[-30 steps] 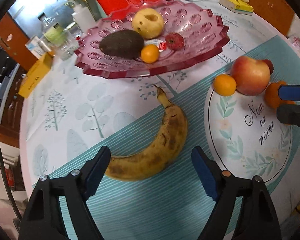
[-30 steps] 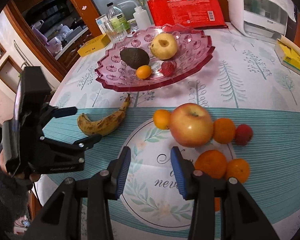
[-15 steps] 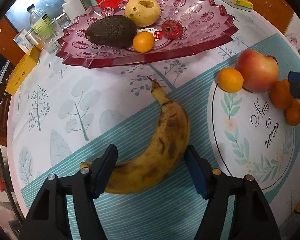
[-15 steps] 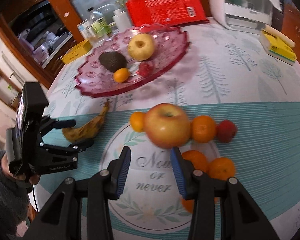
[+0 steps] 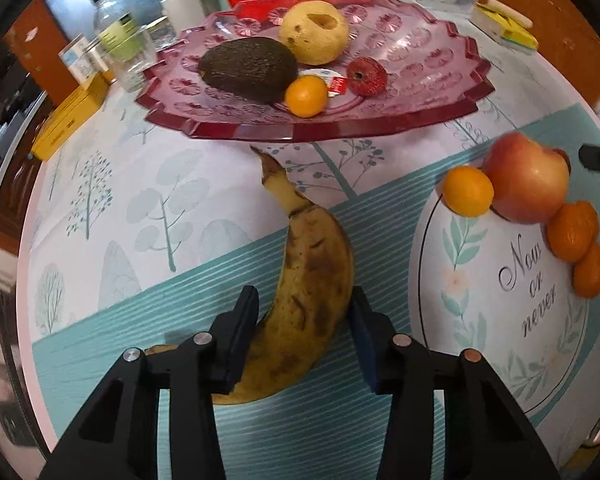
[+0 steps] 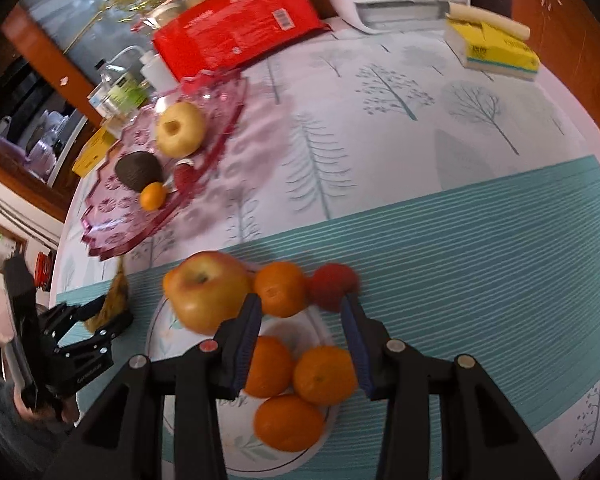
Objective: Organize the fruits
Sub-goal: 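Lower the left tool onto the banana and close around it, then lift the banana with the left tool while the right tool grasps the red fruit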
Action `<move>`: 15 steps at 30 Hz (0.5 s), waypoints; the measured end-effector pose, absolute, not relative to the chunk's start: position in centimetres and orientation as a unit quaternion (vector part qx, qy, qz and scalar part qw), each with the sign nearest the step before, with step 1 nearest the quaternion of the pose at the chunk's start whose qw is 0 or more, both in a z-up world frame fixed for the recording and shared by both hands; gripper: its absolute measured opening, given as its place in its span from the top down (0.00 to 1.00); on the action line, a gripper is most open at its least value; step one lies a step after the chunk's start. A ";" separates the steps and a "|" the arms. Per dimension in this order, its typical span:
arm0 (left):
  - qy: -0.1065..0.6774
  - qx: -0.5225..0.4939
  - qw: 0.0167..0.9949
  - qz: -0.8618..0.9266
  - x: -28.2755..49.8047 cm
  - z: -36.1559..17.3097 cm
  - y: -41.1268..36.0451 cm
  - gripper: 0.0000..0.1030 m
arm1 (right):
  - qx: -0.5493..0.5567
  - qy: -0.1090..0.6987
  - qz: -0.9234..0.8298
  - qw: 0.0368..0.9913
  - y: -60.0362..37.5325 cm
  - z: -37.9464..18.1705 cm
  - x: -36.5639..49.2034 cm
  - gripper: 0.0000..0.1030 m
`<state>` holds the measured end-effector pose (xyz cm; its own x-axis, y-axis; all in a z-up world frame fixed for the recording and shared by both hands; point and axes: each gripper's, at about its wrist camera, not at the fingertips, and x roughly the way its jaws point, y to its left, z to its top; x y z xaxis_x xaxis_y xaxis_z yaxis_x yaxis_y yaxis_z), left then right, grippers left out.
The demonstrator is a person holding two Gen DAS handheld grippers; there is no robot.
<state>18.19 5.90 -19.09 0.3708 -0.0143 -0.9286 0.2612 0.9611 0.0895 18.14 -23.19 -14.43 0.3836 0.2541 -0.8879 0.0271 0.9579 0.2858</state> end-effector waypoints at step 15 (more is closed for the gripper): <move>0.566 0.054 0.821 -0.052 15.9 -17.9 6.0 0.60 | -0.004 0.582 0.162 0.797 -23.0 -16.9 19.5 0.59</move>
